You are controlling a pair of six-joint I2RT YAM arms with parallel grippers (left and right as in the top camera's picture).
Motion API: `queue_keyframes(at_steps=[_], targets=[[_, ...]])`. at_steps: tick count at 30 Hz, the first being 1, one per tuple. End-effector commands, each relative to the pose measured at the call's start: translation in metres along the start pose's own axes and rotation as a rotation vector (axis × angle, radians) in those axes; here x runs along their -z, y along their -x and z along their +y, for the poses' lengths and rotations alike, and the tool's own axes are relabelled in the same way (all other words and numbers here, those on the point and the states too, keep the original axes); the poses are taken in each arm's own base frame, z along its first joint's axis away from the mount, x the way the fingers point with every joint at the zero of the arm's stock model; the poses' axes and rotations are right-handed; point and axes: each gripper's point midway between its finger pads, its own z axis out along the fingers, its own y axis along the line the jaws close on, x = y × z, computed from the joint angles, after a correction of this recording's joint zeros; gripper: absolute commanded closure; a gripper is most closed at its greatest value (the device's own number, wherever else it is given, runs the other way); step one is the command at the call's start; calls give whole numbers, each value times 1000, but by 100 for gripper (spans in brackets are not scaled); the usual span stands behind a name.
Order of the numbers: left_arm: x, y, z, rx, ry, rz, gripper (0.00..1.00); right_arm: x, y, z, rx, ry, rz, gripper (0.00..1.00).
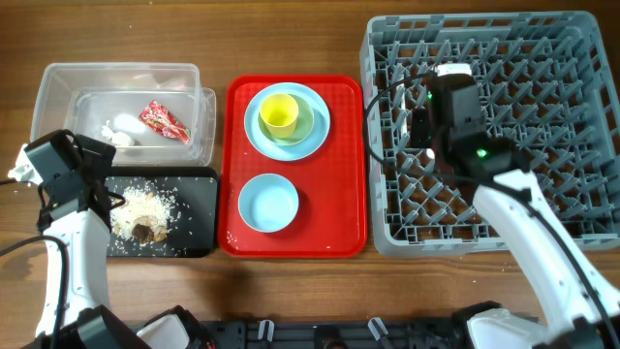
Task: Sort waste into correct bins and load items into the dishwasher rack
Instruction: 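Carry the fork into the grey rack and release it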
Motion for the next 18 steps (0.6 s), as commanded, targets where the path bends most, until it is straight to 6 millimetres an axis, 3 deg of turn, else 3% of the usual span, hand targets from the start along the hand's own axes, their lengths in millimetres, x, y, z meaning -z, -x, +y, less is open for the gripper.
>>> queue_keyframes(at_steps=[1,9,18], targets=[[4,9,-3,-7,-8,-24,0,-22,-12,3,45,22,74,96],[4,9,-3,-8,-8,-24,0,-58,-42,20,120,78,193,96],[4,9,-3,-7,-8,-24,0,-60,-46,30,116,131,205,93]])
